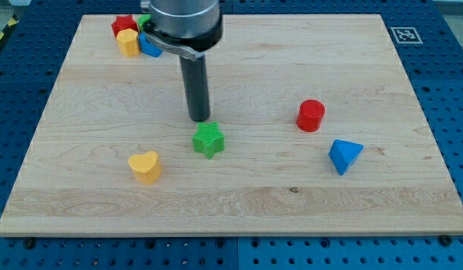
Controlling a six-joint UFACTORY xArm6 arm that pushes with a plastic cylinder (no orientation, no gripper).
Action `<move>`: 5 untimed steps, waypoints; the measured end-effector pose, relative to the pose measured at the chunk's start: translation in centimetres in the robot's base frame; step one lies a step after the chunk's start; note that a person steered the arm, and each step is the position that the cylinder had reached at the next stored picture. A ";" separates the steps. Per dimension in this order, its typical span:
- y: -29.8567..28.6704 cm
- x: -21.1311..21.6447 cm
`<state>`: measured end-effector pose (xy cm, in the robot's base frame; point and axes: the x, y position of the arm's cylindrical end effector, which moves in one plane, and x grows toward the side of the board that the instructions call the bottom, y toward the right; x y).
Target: Move the red circle slightly up and right
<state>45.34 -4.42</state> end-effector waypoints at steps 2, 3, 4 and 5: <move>5.6 3.3; 8.9 3.3; 12.8 3.3; 15.5 3.4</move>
<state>48.72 11.04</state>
